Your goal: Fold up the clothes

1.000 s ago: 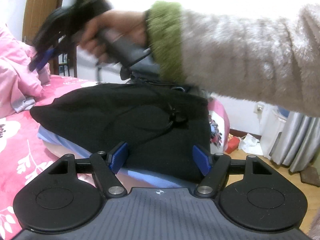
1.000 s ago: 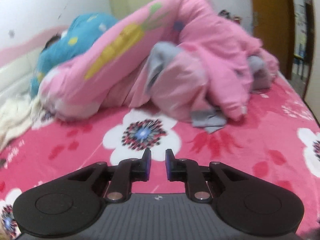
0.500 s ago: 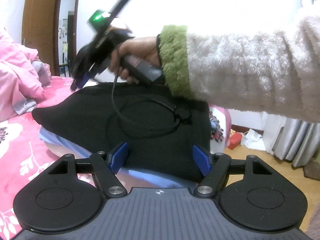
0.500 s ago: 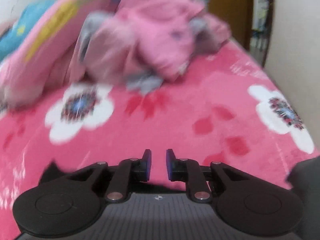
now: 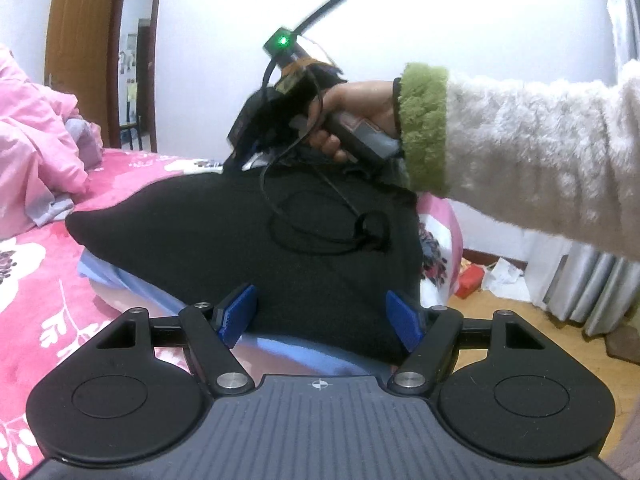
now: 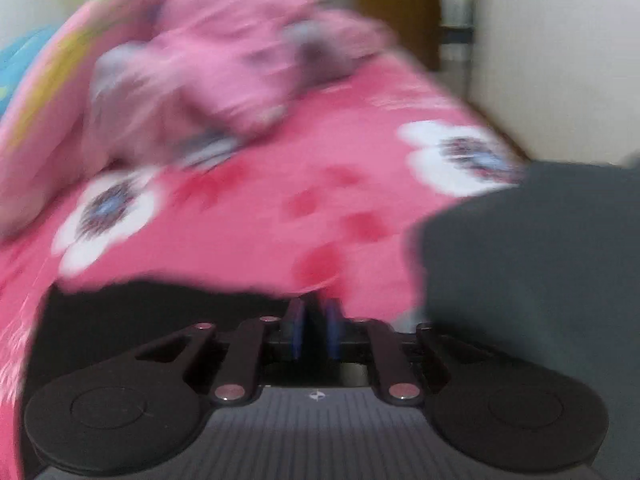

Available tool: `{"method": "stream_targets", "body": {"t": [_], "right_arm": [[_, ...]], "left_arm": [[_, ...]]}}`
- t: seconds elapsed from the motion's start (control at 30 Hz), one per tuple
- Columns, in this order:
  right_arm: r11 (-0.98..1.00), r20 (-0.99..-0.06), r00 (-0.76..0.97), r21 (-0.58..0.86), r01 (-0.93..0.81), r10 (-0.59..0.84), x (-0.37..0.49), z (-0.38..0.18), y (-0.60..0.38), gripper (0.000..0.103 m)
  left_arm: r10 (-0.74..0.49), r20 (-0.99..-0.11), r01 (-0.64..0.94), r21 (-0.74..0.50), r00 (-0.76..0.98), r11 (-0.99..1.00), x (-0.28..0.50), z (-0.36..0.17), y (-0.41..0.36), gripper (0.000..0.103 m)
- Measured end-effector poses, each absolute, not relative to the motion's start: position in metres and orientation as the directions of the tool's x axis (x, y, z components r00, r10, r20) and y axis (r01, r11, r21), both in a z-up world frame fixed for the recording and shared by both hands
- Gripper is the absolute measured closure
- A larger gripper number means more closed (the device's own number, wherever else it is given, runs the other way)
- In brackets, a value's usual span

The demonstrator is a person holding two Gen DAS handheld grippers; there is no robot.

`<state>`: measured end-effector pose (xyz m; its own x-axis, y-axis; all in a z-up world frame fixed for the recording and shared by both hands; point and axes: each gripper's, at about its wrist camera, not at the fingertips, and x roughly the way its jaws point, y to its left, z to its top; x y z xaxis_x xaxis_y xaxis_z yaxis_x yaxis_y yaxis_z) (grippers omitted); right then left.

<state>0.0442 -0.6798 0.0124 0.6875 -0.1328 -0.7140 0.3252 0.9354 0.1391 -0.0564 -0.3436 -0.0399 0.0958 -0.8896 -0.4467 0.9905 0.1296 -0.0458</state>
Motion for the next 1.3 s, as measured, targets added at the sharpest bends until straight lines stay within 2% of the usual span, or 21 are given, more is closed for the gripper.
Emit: {"method": "stream_targets", "body": {"t": [0.1,0.27,0.4,0.47,0.67,0.8,0.9,1.03,1.1,1.17,1.27,1.3], "right_arm": [[0.933,-0.626,0.761,0.147,0.329,-0.170,0.023,0.035,-0.670,0.092],[0.951,-0.449,0.867,0.103,0.290,-0.216,-0.060,0.085,-0.651,0.092],[0.946,-0.292,0.907,0.026,0.324,-0.303,-0.149,0.119,-0.644,0.092],[0.936,-0.256,0.905,-0.002,0.351,-0.340,-0.185,0.121,-0.635,0.092],[0.945,-0.396,0.872,0.033,0.326,-0.287,-0.206,0.059,-0.608,0.091],[0.938,-0.449,0.856,0.099,0.332,-0.256,-0.200,0.007,-0.599,0.091],[0.911,-0.520,0.803,0.105,0.399,-0.292,-0.205,-0.028,-0.601,0.092],[0.854,-0.573,0.733,0.104,0.510,-0.368,-0.237,-0.044,-0.604,0.090],[0.843,-0.545,0.744,0.120,0.524,-0.386,-0.251,-0.038,-0.603,0.090],[0.858,-0.475,0.797,0.152,0.491,-0.372,-0.256,-0.023,-0.595,0.090],[0.916,-0.380,0.869,0.117,0.384,-0.316,-0.244,-0.009,-0.571,0.090],[0.929,-0.384,0.874,0.095,0.359,-0.298,-0.236,-0.012,-0.565,0.090]], "left_arm": [[-0.887,-0.452,0.989,-0.056,0.097,0.137,-0.056,-0.040,-0.343,0.031],[-0.879,-0.465,0.985,-0.072,0.107,0.158,-0.055,-0.034,-0.343,0.031],[-0.878,-0.462,0.981,-0.076,0.126,0.181,-0.056,-0.027,-0.338,0.031],[-0.879,-0.456,0.979,-0.072,0.139,0.192,-0.058,-0.023,-0.336,0.031],[-0.880,-0.446,0.981,-0.020,0.166,0.195,-0.074,-0.012,-0.347,0.031],[-0.829,-0.523,0.977,0.039,0.199,0.210,-0.082,-0.017,-0.370,0.031],[-0.789,-0.577,0.970,0.025,0.212,0.243,-0.078,-0.021,-0.378,0.031],[-0.783,-0.585,0.968,0.012,0.212,0.252,-0.075,-0.020,-0.376,0.030],[-0.778,-0.590,0.967,0.018,0.217,0.256,-0.075,-0.020,-0.376,0.029],[-0.770,-0.595,0.965,0.032,0.228,0.261,-0.077,-0.020,-0.377,0.029],[-0.760,-0.604,0.961,0.040,0.242,0.275,-0.079,-0.020,-0.379,0.028],[-0.757,-0.606,0.959,0.039,0.245,0.279,-0.079,-0.019,-0.379,0.028]]}}
